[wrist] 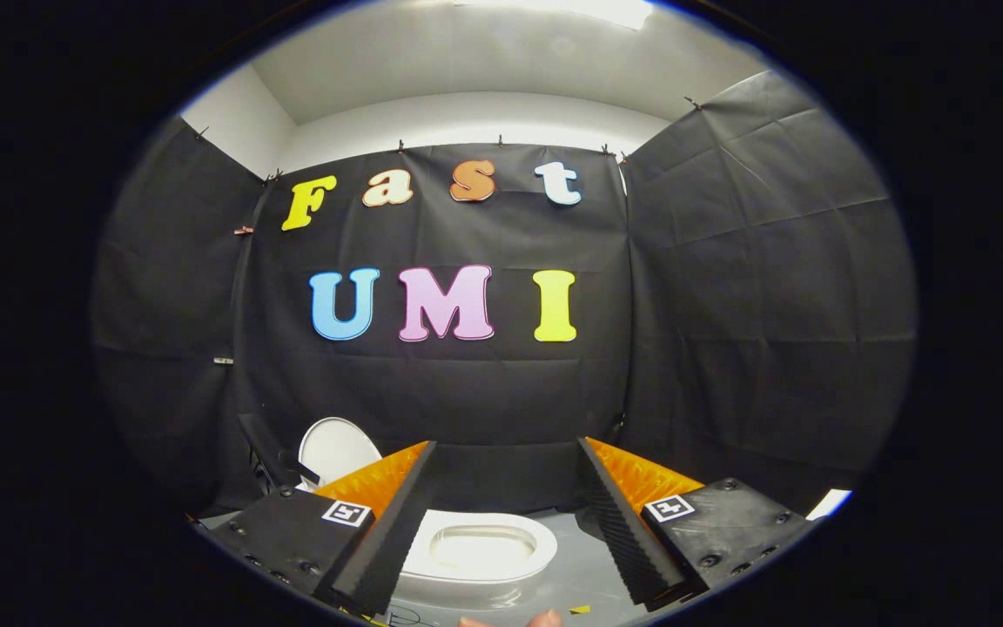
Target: Open the toilet lid.
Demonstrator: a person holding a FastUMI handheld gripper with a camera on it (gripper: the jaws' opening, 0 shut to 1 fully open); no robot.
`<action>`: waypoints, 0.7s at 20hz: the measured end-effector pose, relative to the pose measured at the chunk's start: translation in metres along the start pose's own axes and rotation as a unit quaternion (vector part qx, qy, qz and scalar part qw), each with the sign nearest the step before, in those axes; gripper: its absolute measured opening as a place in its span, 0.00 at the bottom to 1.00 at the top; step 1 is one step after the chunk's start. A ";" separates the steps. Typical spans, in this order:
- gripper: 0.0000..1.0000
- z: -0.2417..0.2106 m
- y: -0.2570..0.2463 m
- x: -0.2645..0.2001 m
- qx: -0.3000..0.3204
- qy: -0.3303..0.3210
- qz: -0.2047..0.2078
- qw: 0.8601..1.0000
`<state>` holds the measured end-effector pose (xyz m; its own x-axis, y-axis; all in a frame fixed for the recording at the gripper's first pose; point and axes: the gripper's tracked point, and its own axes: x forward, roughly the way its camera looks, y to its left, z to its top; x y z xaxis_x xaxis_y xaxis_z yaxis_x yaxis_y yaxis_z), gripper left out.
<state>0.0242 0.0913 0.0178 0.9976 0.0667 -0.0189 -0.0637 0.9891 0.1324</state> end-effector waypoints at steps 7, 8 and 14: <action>0.98 -0.005 0.003 -0.001 -0.002 0.005 0.005 1.000; 0.98 -0.005 0.004 -0.001 -0.001 0.005 0.006 1.000; 0.98 -0.005 0.006 0.000 -0.001 0.006 0.007 1.000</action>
<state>0.0235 0.0975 0.0136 0.9962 0.0824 -0.0287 -0.0780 0.9885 0.1299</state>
